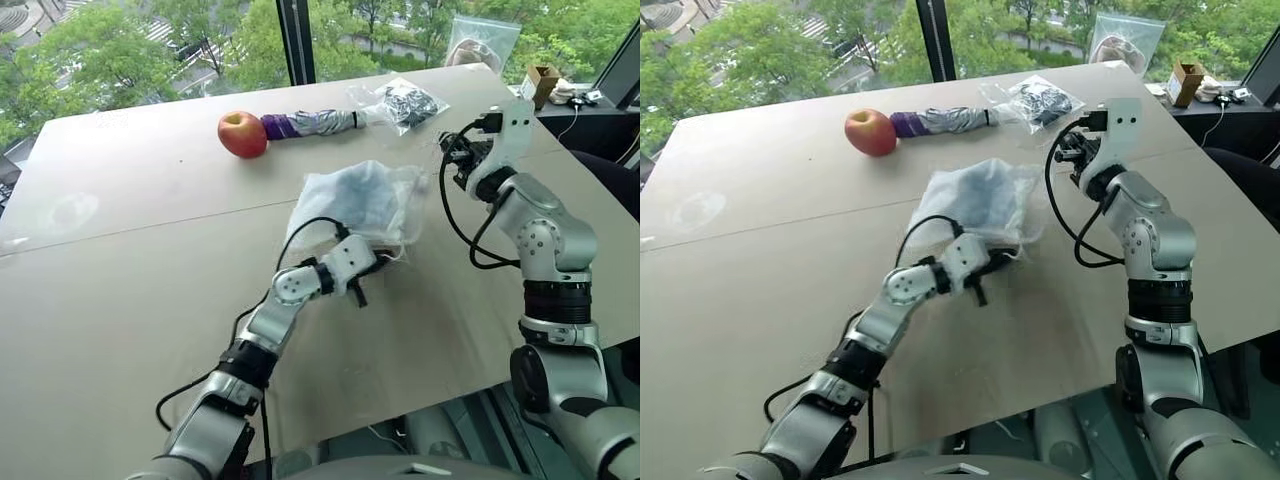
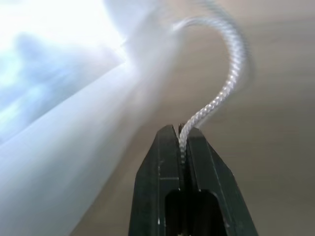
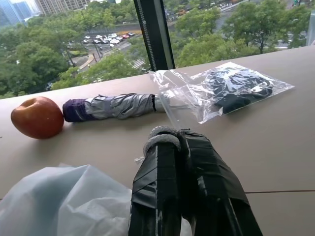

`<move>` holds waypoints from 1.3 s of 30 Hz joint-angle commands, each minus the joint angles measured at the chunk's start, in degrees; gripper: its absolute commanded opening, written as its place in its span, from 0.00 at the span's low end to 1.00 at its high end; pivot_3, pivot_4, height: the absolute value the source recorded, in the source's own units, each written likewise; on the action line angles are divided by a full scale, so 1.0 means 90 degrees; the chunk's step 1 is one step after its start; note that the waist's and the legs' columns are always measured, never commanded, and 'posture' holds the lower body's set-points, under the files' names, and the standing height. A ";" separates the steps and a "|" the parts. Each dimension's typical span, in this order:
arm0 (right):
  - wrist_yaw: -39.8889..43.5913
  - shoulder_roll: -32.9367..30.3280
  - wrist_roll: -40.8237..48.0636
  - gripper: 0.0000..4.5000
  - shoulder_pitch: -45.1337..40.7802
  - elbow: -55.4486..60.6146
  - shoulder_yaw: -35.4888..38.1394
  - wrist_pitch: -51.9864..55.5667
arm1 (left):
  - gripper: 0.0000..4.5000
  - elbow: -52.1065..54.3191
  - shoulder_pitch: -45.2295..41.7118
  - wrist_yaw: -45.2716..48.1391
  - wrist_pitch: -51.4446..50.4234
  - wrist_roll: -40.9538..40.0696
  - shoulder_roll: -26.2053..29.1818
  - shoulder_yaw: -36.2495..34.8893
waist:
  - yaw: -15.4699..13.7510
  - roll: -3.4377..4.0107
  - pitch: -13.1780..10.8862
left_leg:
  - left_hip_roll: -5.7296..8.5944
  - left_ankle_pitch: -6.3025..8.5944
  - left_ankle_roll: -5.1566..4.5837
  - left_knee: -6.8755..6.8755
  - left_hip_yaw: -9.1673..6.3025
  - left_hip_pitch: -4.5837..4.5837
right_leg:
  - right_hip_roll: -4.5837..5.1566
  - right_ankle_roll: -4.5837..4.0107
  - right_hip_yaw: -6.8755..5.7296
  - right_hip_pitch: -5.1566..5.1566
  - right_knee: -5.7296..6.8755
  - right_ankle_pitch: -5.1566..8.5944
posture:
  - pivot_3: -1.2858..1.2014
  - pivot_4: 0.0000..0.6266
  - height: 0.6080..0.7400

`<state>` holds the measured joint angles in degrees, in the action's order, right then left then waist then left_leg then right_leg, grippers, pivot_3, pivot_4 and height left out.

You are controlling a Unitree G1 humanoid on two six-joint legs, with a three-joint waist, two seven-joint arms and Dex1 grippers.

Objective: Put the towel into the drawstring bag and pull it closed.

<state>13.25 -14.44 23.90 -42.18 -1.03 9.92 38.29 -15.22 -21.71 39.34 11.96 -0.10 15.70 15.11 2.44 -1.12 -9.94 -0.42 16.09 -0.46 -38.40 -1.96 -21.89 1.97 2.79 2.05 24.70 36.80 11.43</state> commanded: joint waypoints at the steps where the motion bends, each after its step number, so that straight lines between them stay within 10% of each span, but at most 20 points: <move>1: -0.0057 -0.0090 -0.0166 0.00 0.0047 0.0033 0.0078 -0.0309 | 0.02 0.0855 0.0539 -0.0755 0.0928 -0.0064 0.0090 -0.0757 | -0.0017 0.0000 0.0000 | -0.0001 0.0000 0.0000 0.0001 -0.0001 0.0001 | 0.0002 0.0000 0.0005 0.0000 0.0000 0.0000 | 0.52 0.24 1.00; 9: -0.0932 -0.0344 -0.1270 0.00 0.0497 -0.0430 0.0183 -0.1318 | 0.02 0.1729 0.1807 -0.2754 0.1155 0.0847 0.0622 -0.2516 | -0.0075 -0.0001 0.0001 | 0.0003 0.0000 0.0000 0.0001 0.0004 -0.0005 | 0.0013 0.0001 0.0011 0.0006 -0.0006 -0.0001 | 0.52 0.24 1.00; 16: -0.2754 -0.0184 -0.1976 0.00 0.0489 -0.1227 0.0771 -0.1824 | 0.02 0.1703 0.1997 -0.4594 -0.0348 0.0111 -0.0108 -0.4171 | -0.0078 -0.0006 0.0005 | 0.0003 0.0001 0.0000 -0.0002 0.0003 -0.0002 | 0.0012 0.0002 0.0007 0.0003 -0.0001 -0.0002 | 0.52 0.24 1.00; 31: -0.5271 -0.0126 -0.1743 0.00 0.0379 -0.1764 0.1837 -0.2362 | 0.02 0.1365 0.1588 -0.6944 -0.1494 0.0387 0.0258 -0.5398 | -0.0046 -0.0008 0.0006 | 0.0006 0.0001 0.0001 0.0001 0.0009 -0.0004 | 0.0007 0.0002 0.0012 0.0004 -0.0002 -0.0002 | 0.52 0.24 1.00; 35: -0.4304 -0.0076 -0.1002 0.00 0.0198 -0.1939 0.1587 -0.2190 | 0.02 0.1190 0.1489 -0.6692 -0.1420 0.0321 0.0454 -0.5099 | -0.0011 -0.0008 0.0006 | 0.0005 0.0001 0.0001 0.0001 0.0011 -0.0003 | 0.0005 0.0001 0.0011 0.0004 -0.0001 -0.0002 | 0.52 0.24 1.00; 39: -0.0774 -0.0536 -0.0212 0.00 0.0670 -0.1101 -0.0047 -0.1325 | 0.02 0.1409 0.1622 -0.4068 -0.1021 -0.1033 0.0550 -0.3999 | -0.0022 -0.0006 0.0005 | 0.0003 0.0001 0.0001 0.0006 0.0021 -0.0002 | 0.0000 0.0001 0.0009 0.0004 -0.0004 -0.0002 | 0.52 0.24 1.00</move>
<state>-4.28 -17.55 19.86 -37.31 -16.56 13.17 24.19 -4.74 -7.89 -5.42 1.96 -3.74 20.87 -22.30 2.24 -1.17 -9.89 -0.39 16.10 -0.46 -38.32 -1.73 -21.93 1.99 2.80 2.07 24.73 36.71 11.42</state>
